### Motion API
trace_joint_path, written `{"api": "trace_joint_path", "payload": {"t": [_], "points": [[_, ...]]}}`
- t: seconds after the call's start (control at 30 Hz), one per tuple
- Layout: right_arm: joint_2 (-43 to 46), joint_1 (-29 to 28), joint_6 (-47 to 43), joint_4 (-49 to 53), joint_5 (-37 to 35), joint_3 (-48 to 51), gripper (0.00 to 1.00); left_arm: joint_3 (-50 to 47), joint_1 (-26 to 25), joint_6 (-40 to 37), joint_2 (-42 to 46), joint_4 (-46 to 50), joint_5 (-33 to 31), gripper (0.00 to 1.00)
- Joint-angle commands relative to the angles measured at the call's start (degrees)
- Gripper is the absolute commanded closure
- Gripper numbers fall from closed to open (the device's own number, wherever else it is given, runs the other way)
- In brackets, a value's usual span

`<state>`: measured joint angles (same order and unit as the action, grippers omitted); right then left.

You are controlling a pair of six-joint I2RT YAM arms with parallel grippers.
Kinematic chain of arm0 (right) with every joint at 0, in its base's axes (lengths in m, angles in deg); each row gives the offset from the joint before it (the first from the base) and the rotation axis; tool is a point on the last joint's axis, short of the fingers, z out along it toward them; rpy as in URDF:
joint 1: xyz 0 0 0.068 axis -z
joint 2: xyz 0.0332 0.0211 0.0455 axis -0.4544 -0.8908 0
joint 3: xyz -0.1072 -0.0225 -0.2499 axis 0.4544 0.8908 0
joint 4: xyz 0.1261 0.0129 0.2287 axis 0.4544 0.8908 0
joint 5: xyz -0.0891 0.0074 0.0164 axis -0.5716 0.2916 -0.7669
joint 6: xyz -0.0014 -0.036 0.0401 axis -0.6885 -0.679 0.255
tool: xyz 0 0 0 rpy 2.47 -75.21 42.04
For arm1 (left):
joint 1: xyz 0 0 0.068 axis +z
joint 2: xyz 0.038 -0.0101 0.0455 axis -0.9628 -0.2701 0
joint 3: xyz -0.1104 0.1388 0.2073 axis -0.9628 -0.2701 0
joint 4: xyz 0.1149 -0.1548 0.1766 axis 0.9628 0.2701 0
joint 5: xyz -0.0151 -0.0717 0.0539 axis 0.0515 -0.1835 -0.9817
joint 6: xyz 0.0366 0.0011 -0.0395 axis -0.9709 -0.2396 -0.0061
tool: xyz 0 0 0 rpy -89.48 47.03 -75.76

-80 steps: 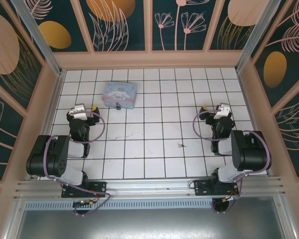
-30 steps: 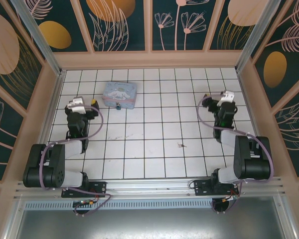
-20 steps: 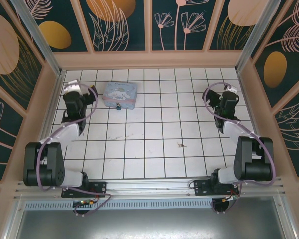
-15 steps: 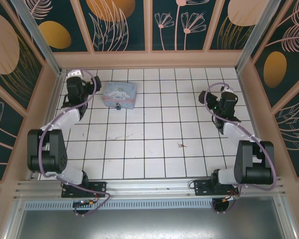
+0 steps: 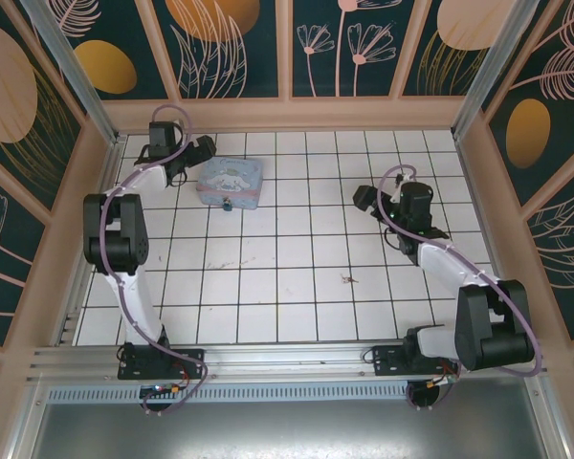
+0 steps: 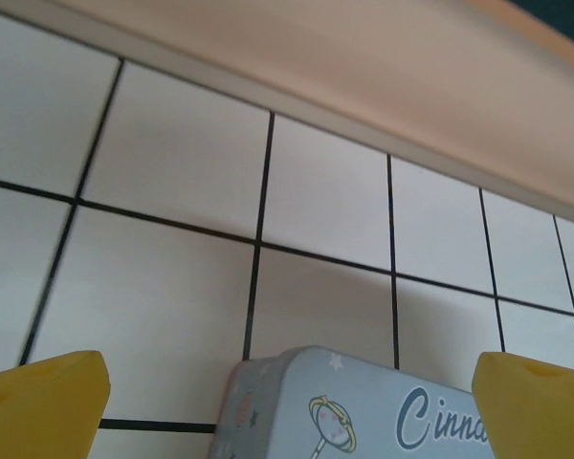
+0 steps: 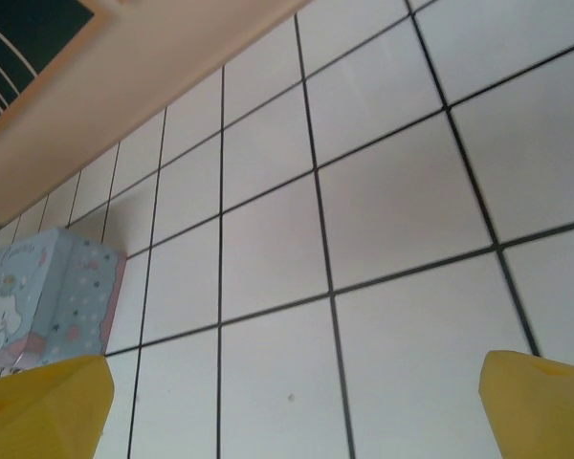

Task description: Unlock the padlock with the key

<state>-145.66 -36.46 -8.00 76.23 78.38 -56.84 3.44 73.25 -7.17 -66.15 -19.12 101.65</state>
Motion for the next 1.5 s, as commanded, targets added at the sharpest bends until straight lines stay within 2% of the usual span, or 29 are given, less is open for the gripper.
{"api": "trace_joint_path", "payload": {"t": [0.0, 0.2, 0.4, 0.5, 0.67, 0.73, 0.83, 0.97, 1.17, 1.3, 1.47], "points": [[-0.7, -1.4, 2.0, 1.1, 1.4, -1.7, 0.02, 3.1, -0.7, 1.9, -2.8, 1.7, 5.9, 0.03], [-4.8, -3.0, 3.8, -0.3, 1.9, -2.5, 0.05, 3.0, -3.3, 0.8, -4.7, 0.0, 12.1, 0.02], [-6.4, -5.4, 5.7, -0.8, -0.2, -1.9, 0.05, -5.8, -6.5, 1.3, -0.2, -4.9, 17.3, 0.02], [-6.9, -6.8, 7.0, -0.4, -1.1, -2.2, 0.05, -13.6, -9.2, 4.1, 4.2, -10.9, 18.7, 0.03], [-7.0, -9.4, 8.7, 2.4, -2.4, -4.1, 0.05, -29.3, -13.7, 12.5, 13.1, -25.1, 18.8, 0.03], [-7.3, -10.7, 9.9, 4.0, -2.9, -5.1, 0.06, -35.2, -14.7, 16.6, 16.6, -29.6, 16.8, 0.02], [-8.1, -13.2, 11.1, 5.9, -4.1, -7.1, 0.06, -40.6, -14.9, 19.2, 21.6, -31.5, 13.9, 0.02], [-10.9, -15.8, 13.3, 6.6, -4.9, -9.6, 0.06, -41.3, -14.9, 17.6, 24.7, -27.5, 11.1, 0.01], [-16.0, -19.1, 16.9, 4.9, -4.7, -12.7, 0.09, -41.2, -15.7, 18.9, 24.5, -27.3, 12.8, 0.01], [-19.3, -20.0, 17.9, 3.9, -4.3, -14.7, 0.15, -41.5, -17.0, 18.5, 23.9, -26.9, 12.3, 0.02], [-22.8, -20.2, 18.4, 1.5, -2.1, -16.5, 0.26, -42.4, -19.6, 20.1, 23.1, -27.5, 12.2, 0.02]]}}
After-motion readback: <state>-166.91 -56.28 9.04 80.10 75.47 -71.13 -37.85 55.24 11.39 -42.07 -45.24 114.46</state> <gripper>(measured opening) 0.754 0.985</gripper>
